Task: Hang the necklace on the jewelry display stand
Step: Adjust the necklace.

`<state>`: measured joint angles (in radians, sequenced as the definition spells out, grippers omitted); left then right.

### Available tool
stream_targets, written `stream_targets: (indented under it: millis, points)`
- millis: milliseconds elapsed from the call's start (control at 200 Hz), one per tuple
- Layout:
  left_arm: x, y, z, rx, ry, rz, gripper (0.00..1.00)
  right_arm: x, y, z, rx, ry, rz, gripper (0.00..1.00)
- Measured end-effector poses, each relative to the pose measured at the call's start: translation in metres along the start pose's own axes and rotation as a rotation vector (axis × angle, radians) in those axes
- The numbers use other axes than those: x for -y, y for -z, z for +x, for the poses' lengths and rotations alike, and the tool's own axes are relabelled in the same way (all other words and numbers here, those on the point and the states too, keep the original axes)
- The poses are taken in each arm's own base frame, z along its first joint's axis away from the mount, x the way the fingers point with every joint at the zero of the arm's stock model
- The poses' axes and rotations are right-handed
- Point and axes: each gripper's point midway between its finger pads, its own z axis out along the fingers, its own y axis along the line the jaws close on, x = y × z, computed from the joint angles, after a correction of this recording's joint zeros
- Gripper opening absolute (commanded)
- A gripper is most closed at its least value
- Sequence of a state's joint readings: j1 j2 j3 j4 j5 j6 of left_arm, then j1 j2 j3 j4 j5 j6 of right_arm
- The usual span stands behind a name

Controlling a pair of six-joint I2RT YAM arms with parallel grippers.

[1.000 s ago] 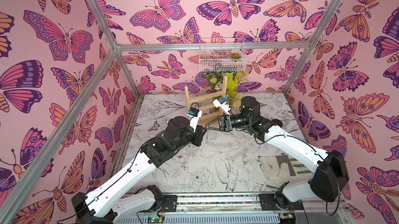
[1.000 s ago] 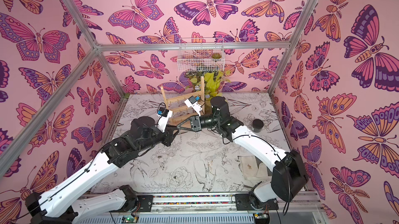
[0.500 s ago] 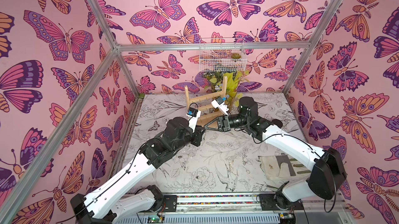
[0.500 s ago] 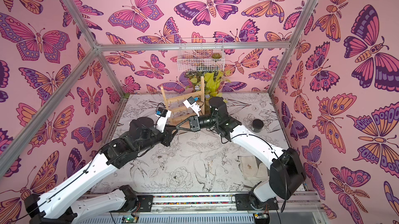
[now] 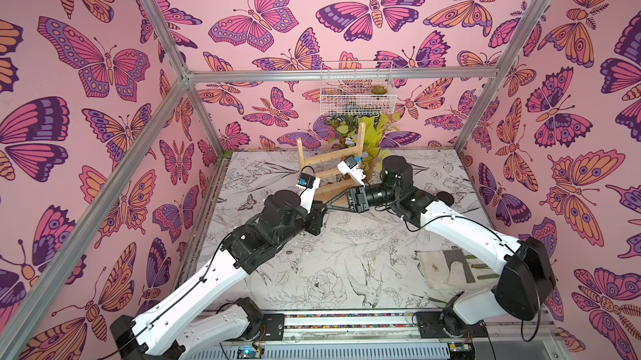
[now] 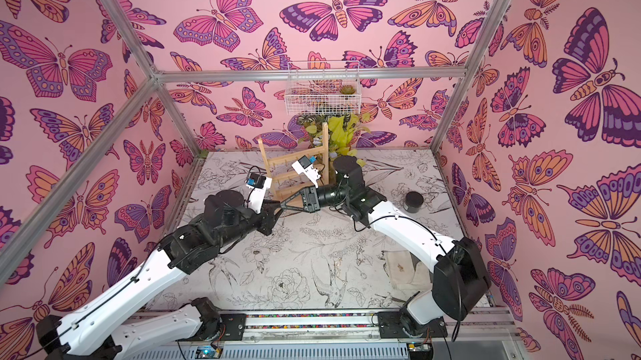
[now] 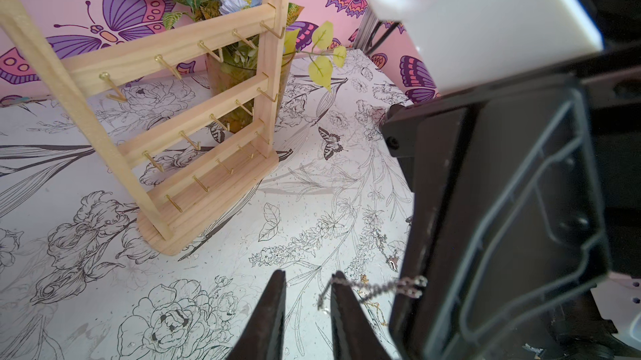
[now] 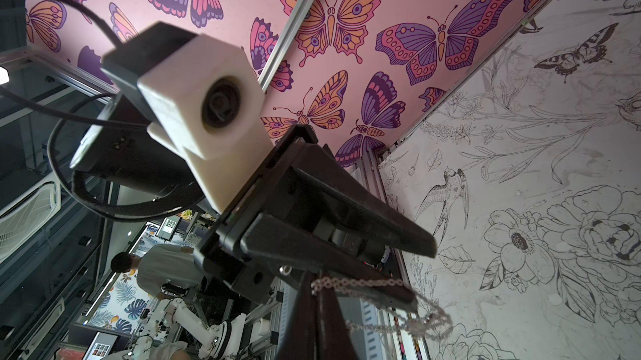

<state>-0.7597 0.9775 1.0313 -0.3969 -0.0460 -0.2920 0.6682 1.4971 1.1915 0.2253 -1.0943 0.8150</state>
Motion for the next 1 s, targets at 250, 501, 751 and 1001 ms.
stream_targets:
  millis: [250, 501, 751, 1001]
  points:
    - [-0.003, 0.005, 0.000, 0.023, -0.002, -0.009, 0.27, -0.001, -0.003, -0.003, 0.003, -0.007, -0.010, 0.00]
    - [-0.005, 0.004, -0.001, 0.056, -0.017, -0.029, 0.29, -0.002, -0.008, -0.005, 0.005, -0.022, -0.030, 0.00]
    - [-0.010, 0.002, -0.004, 0.081, -0.026, -0.058, 0.29, -0.003, -0.010, -0.006, 0.005, -0.027, -0.044, 0.00]
    - [-0.013, -0.001, -0.004, 0.095, -0.042, -0.070, 0.25, -0.008, -0.013, -0.009, 0.005, -0.034, -0.072, 0.00]
